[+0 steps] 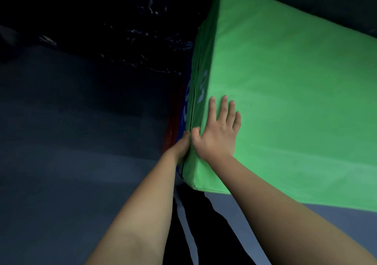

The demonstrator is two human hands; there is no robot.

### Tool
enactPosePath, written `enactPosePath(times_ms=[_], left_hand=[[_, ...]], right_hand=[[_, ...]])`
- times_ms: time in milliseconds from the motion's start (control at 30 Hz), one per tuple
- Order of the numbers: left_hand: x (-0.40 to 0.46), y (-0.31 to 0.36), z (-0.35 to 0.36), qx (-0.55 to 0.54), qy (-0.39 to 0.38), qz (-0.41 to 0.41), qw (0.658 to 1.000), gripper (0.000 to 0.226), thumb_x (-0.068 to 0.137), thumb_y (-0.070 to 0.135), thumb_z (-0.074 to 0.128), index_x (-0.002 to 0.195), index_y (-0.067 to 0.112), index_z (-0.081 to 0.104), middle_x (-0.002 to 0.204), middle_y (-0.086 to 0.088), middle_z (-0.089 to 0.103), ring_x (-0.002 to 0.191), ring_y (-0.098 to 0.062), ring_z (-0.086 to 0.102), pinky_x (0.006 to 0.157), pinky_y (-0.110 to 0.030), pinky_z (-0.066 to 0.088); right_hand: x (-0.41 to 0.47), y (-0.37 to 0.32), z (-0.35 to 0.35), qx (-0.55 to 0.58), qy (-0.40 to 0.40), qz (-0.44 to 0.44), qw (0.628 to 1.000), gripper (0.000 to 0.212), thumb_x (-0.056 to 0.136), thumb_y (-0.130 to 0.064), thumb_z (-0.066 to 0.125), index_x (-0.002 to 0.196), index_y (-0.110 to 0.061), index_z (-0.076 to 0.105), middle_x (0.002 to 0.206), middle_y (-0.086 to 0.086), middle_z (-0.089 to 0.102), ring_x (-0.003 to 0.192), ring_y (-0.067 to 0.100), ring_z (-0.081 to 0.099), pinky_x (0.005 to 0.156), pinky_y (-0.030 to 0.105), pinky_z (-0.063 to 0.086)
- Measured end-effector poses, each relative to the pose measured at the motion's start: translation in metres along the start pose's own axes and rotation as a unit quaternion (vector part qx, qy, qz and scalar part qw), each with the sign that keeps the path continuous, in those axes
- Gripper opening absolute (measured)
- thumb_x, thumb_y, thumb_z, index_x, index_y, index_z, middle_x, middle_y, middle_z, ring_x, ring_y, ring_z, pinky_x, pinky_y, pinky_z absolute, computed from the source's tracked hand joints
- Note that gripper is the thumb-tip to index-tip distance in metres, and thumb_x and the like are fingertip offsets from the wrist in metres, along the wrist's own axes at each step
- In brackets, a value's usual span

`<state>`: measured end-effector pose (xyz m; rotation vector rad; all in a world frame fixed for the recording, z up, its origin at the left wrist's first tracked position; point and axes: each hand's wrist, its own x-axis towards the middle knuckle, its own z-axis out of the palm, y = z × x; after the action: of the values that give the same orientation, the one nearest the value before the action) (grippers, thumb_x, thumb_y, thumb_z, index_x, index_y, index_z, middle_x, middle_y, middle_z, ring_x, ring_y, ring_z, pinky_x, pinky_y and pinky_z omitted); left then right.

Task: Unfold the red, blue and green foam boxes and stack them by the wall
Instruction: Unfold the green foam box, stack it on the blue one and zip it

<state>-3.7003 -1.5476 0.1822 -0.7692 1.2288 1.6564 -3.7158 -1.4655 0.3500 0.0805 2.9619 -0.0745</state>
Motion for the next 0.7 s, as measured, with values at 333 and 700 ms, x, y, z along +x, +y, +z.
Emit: enactPosePath(times_ms=[333, 700], left_hand=[[-0.052, 0.148, 0.009, 0.064, 0.077, 0.047, 0.994, 0.077, 0.099, 0.071, 0.018, 0.158, 0.024, 0.034, 0.164, -0.005, 0.032, 0.15, -0.023, 0.031, 0.124, -0.044, 0.02], [0.022, 0.262, 0.001, 0.049, 0.027, 0.133, 0.99, 0.034, 0.111, 0.033, 0.032, 0.123, 0.02, 0.06, 0.112, 0.001, 0.066, 0.108, -0.018, 0.061, 0.088, -0.03, 0.048]], right_hand=[[0.091, 0.007, -0.043, -0.012, -0.023, -0.045, 0.999, 0.082, 0.086, -0.055, 0.047, 0.152, -0.009, 0.03, 0.158, 0.025, 0.025, 0.148, 0.042, 0.02, 0.121, 0.055, 0.015], [0.232, -0.052, -0.057, -0.039, 0.01, -0.09, 0.995, 0.068, 0.087, -0.041, 0.05, 0.148, -0.013, 0.041, 0.167, 0.021, 0.01, 0.156, 0.035, 0.004, 0.125, 0.054, 0.004]])
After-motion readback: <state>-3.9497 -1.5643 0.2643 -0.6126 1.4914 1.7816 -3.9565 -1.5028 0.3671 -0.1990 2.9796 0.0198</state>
